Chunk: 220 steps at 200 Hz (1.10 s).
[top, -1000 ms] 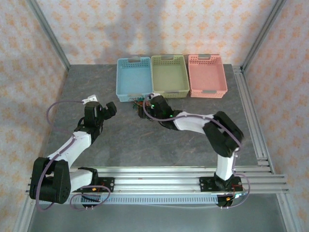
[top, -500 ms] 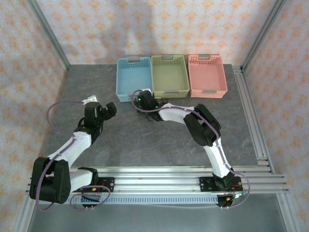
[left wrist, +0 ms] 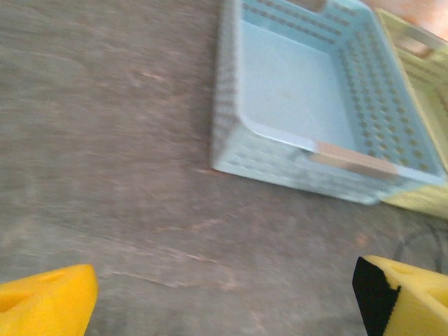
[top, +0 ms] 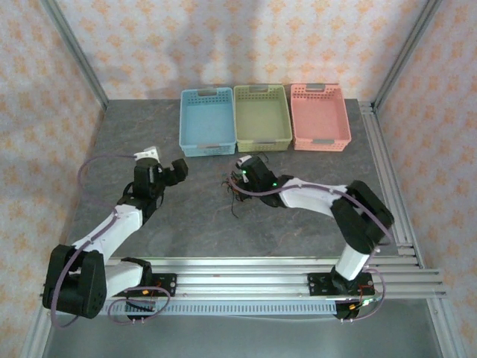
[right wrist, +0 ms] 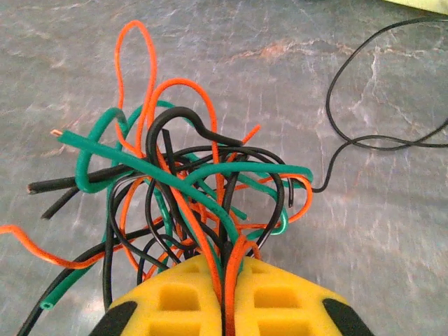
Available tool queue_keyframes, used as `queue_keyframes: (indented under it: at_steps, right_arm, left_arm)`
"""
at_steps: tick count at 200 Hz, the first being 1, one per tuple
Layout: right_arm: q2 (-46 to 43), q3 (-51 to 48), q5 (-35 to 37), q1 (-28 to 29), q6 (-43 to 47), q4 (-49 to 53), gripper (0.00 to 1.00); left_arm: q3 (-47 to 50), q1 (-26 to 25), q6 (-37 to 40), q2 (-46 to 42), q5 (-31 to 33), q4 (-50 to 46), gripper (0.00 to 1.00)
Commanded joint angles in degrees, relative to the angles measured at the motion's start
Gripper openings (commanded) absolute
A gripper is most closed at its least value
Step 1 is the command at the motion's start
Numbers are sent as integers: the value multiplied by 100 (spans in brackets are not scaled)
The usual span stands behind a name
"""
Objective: Untangle the cables
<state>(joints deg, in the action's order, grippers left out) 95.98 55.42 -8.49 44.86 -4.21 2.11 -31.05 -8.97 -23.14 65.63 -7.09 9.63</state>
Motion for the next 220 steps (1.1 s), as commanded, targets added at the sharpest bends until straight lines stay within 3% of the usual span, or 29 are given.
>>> queue_keyframes:
  at_steps: [1,28,59,84,110,149,220]
  right_arm:
    - [-327,-360,-280,14,170,-184,9]
    - [-431,-863,-406,5,36,-1014,8]
    - [-504,-1124,-266,-4,-132,-1539,8]
    - [-541,-1217,-52,-62,-256,-1602,7]
    - [-656,-1408,-399,-209,-641,-1924,6]
    - [-609,-1583,-779,-380,-1328,-2384,6]
    - [-705,-1624,-478,-390,-1205,-2309,13]
  left_arm:
    - [-335,-586,-84,-155,-434,-132,95]
    - [-380,-1057,-581,-81,-946,-75,95]
    - [-521,-1189,-920,131,-1368,-300,95]
    - [-94,-1463,-1141,190,-1379,122,95]
    - [-86,-1626,-1080,433,-1384,273,94]
    - [112,-1662,-1073,21,-1233,426,94]
    - [46,-1816,-1018,563,-1365,725,94]
